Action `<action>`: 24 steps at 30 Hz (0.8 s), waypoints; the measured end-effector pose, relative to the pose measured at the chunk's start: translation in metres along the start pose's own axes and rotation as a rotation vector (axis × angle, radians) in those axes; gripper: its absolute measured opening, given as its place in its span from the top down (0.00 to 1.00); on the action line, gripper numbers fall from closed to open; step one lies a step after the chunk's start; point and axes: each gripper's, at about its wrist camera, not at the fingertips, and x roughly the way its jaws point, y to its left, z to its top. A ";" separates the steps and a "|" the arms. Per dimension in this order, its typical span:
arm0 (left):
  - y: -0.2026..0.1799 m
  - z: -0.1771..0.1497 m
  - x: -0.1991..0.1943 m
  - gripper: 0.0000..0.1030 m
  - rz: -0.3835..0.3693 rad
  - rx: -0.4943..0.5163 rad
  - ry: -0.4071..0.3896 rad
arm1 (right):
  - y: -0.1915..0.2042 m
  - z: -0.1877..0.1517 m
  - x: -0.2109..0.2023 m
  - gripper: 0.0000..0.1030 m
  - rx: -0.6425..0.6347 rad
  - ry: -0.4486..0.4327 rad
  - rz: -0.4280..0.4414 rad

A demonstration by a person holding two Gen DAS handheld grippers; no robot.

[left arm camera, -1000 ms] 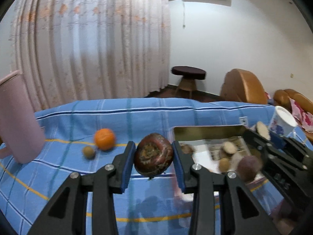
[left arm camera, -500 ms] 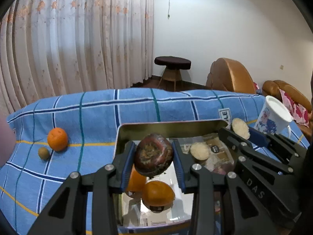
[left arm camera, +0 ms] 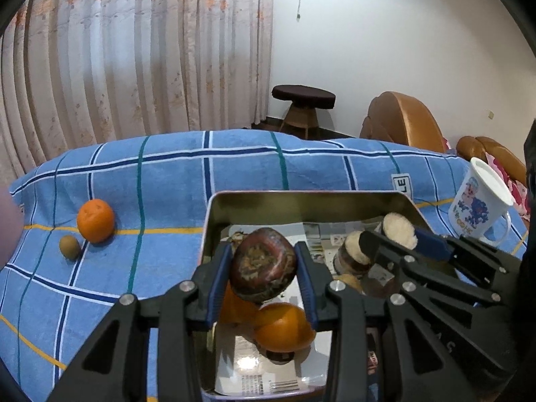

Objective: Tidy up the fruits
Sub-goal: 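Carry the chestnut and cylinder over the tin and release both inside, then move both tools back and grasp the last orange with the right tool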

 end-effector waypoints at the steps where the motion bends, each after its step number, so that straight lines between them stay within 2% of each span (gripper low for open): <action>1: 0.002 0.000 0.000 0.59 -0.001 -0.010 0.003 | 0.000 0.000 0.000 0.60 0.003 0.000 0.002; 3: 0.005 0.002 -0.002 0.50 0.007 -0.028 0.006 | -0.001 0.000 -0.003 0.60 0.002 -0.014 0.005; 4: 0.006 0.002 -0.003 0.49 -0.002 -0.033 0.005 | 0.000 0.001 -0.004 0.59 0.003 -0.021 0.003; 7: 0.008 0.004 -0.012 0.40 0.000 -0.039 -0.009 | -0.005 0.003 -0.010 0.52 0.031 -0.050 0.009; 9: 0.010 0.005 -0.020 0.19 0.024 -0.043 -0.036 | -0.011 0.004 -0.015 0.51 0.066 -0.067 0.039; 10: 0.012 0.006 -0.025 0.14 0.024 -0.046 -0.052 | -0.014 0.005 -0.017 0.50 0.088 -0.075 0.063; 11: 0.015 0.006 -0.029 0.01 0.021 -0.049 -0.066 | -0.017 0.005 -0.020 0.47 0.116 -0.087 0.089; 12: 0.020 0.006 -0.035 0.00 0.019 -0.057 -0.087 | -0.019 0.005 -0.022 0.37 0.134 -0.097 0.104; 14: 0.026 0.008 -0.041 0.00 0.027 -0.060 -0.103 | -0.019 0.004 -0.030 0.28 0.157 -0.139 0.098; 19: 0.049 0.010 -0.049 0.00 0.062 -0.073 -0.119 | 0.004 0.003 -0.047 0.28 0.107 -0.230 0.012; 24: 0.080 0.005 -0.051 0.00 0.122 -0.091 -0.124 | 0.030 0.004 -0.048 0.28 0.052 -0.253 -0.050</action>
